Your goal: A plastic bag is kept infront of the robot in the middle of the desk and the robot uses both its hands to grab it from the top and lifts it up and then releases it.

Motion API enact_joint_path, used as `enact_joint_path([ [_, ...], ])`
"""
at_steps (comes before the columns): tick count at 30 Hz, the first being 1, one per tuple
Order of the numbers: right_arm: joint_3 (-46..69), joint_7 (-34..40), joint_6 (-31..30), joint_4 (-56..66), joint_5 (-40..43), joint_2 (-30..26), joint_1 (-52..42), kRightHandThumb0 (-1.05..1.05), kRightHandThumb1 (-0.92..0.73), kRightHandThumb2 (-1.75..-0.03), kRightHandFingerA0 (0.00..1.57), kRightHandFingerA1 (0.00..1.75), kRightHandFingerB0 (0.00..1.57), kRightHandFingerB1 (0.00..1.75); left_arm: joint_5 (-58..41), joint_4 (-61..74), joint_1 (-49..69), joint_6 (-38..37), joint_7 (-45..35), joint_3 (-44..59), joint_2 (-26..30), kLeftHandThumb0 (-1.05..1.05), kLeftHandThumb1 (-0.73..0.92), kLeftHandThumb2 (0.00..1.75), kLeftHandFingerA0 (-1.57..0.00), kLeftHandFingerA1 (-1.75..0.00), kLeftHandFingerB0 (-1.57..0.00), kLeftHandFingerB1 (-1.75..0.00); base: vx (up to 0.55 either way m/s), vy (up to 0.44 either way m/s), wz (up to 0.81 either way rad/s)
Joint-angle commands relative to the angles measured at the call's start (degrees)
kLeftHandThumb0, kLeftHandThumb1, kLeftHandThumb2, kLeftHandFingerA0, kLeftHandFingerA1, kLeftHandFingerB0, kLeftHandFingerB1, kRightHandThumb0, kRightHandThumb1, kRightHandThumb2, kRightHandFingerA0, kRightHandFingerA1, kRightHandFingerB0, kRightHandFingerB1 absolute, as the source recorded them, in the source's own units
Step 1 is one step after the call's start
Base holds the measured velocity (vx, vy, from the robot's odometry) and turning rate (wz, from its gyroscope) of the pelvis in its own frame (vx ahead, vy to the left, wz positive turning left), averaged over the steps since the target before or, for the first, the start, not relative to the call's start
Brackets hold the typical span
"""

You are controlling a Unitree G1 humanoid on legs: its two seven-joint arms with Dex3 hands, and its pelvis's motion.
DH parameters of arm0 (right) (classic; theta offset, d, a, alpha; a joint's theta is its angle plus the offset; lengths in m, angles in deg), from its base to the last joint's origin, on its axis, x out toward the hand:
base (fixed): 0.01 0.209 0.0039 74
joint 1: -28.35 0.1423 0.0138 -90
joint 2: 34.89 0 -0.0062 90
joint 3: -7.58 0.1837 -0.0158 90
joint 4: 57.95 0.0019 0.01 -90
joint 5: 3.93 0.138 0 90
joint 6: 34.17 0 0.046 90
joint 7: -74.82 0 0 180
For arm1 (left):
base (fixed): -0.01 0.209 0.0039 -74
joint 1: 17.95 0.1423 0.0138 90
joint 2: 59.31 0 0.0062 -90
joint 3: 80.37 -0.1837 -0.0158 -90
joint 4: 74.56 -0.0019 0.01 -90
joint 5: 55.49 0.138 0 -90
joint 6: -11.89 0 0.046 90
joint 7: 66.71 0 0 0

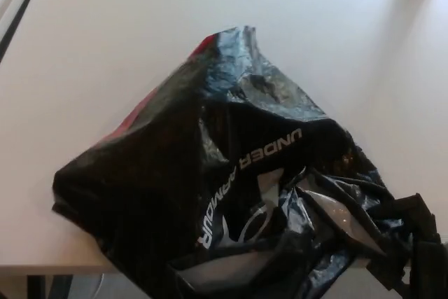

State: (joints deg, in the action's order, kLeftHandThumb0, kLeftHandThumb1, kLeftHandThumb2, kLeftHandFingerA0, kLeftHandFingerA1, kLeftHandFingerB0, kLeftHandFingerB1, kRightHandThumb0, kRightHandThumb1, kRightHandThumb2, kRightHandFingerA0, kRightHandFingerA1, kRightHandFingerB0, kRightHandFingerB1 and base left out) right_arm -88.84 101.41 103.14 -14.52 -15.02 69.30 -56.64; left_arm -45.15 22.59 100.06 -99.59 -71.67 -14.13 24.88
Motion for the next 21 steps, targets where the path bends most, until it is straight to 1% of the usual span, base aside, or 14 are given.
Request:
enact_joint_path([
  [1, -2.4, -6.0, -6.4, 7.0, 0.4, 3.2, -2.2, -0.4, -0.8, -0.56, 0.5, 1.75, 0.35, 1.63, -1.0, 9.3, 2.2, -0.8, -0.7, -1.3, -0.6, -0.34, 0.78, 0.63, -0.91, -1.75, -0.68, -1.75, 0.0, 0.0, 0.0],
  [4, -3.9, -7.6, -8.4, 14.5, -0.8, 3.1, -3.6, -0.36, -0.83, -0.55, 0.51, 1.75, 0.33, 1.66, -0.1, 13.1, 1.5, 0.5, -0.7, -0.6, -0.6, -0.35, 0.78, 0.63, -0.9, -1.75, -0.67, -1.75, 0.0, 0.0, 0.0],
  [5, -4.7, -8.3, -9.7, 19.5, -2.2, 2.3, -5.3, -0.36, -0.83, -0.55, 0.51, 1.75, 0.32, 1.67, 2.3, 14.5, 0.8, -2.4, 0.0, 0.3, 0.1, -0.3, 0.78, 0.64, -0.99, -1.75, -0.68, -1.75, 0.0, 0.0, 0.0],
  [6, -5.5, -11.2, -10.3, 28.0, -0.8, 1.1, -5.7, -0.34, -0.83, -0.54, 0.48, 1.75, 0.3, 1.67, 4.0, 18.2, -1.9, -3.8, 0.4, 3.4, 0.8, -0.53, 0.67, 0.86, -1.0, -1.45, -0.74, -1.3, 0.0, 0.0, 0.0],
  [8, -6.0, -14.4, -13.9, 40.6, 1.3, -0.4, -7.5, -0.3, -0.81, -0.58, 0.52, 1.75, 0.26, 1.74, 4.4, 23.1, -4.4, -5.0, 0.5, 6.7, 1.4, -0.51, 0.69, 0.85, -1.01, -1.47, -0.74, -1.31, 0.0, 0.0, 0.0],
  [9, -3.5, -16.8, -17.5, 55.1, -0.3, -3.3, -4.1, -0.1, -0.72, -0.56, 0.63, 1.75, 0.35, 1.75, 4.2, 30.0, -11.5, -4.5, 1.0, 12.9, 1.6, -0.15, 0.81, 0.62, -1.0, -1.75, -0.66, -1.75, 0.0, 0.0, 0.0],
  [12, -0.6, -20.3, -22.4, 69.1, 3.2, -7.8, 2.3, -0.05, -0.72, -0.56, 0.7, 1.75, 0.44, 1.75, 1.6, 36.5, -21.3, -1.4, 0.6, 20.1, 3.4, -0.12, 0.82, 0.63, -1.01, -1.75, -0.71, -1.75, 0.0, 0.0, 0.0],
  [13, 3.7, -21.0, -27.4, 75.2, 8.0, -12.3, 12.6, 0.0, -0.66, -0.56, 0.86, 1.75, 0.59, 1.75, 2.9, 39.0, -33.8, 2.7, 2.7, 26.5, 5.8, -0.12, 0.77, 0.64, -1.06, -1.75, -0.75, -1.75, 0.0, 0.0, 0.0],
  [14, 5.4, -21.2, -29.6, 77.6, 9.8, -14.1, 16.8, 0.0, -0.66, -0.56, 0.86, 1.75, 0.59, 1.75, 3.5, 40.0, -38.9, 4.3, 3.6, 29.1, 6.7, -0.12, 0.77, 0.64, -1.06, -1.75, -0.75, -1.75, 0.0, 0.0, 0.0],
  [15, 7.8, -20.5, -30.1, 77.4, 7.8, -15.2, 21.2, -0.07, -0.62, -0.56, 0.93, 1.75, 0.68, 1.75, 2.9, 38.8, -44.7, 4.3, 4.7, 31.0, 8.3, -0.05, 0.7, 0.67, -1.05, -1.75, -0.78, -1.75, 0.0, 0.0, 0.0],
  [16, 10.2, -20.0, -34.3, 78.4, 9.8, -17.9, 26.8, -0.19, -0.63, -0.58, 1.02, 1.75, 0.7, 1.75, 2.7, 38.2, -52.3, 7.3, 5.3, 33.5, 11.3, -0.15, 0.61, 0.7, -1.41, -1.73, -1.02, -1.49, 0.0, 0.0, 0.0],
  [17, 11.8, -19.8, -39.4, 79.9, 13.3, -20.7, 31.6, -0.19, -0.63, -0.58, 1.02, 1.75, 0.7, 1.75, 2.7, 38.2, -58.7, 11.1, 5.4, 35.7, 14.1, -0.15, 0.61, 0.7, -1.41, -1.73, -1.02, -1.49, 0.0, 0.0, 0.0],
  [18, 12.6, -19.4, -41.0, 79.5, 16.1, -22.3, 35.2, -0.18, -0.62, -0.58, 1.01, 1.75, 0.7, 1.75, 1.9, 36.7, -63.2, 11.4, 5.7, 36.9, 16.1, -0.03, 0.66, 0.67, -1.04, -1.75, -0.73, -1.75, 0.0, 0.0, 0.0],
  [21, 14.4, -18.3, -41.1, 76.9, 15.4, -23.9, 42.3, -0.2, -0.6, -0.57, 0.96, 1.75, 0.7, 1.75, -0.7, 33.1, -71.5, 12.9, 6.0, 38.4, 19.4, -0.07, 0.65, 0.63, -1.04, -1.75, -0.79, -1.75, 0.0, 0.0, 0.0],
])
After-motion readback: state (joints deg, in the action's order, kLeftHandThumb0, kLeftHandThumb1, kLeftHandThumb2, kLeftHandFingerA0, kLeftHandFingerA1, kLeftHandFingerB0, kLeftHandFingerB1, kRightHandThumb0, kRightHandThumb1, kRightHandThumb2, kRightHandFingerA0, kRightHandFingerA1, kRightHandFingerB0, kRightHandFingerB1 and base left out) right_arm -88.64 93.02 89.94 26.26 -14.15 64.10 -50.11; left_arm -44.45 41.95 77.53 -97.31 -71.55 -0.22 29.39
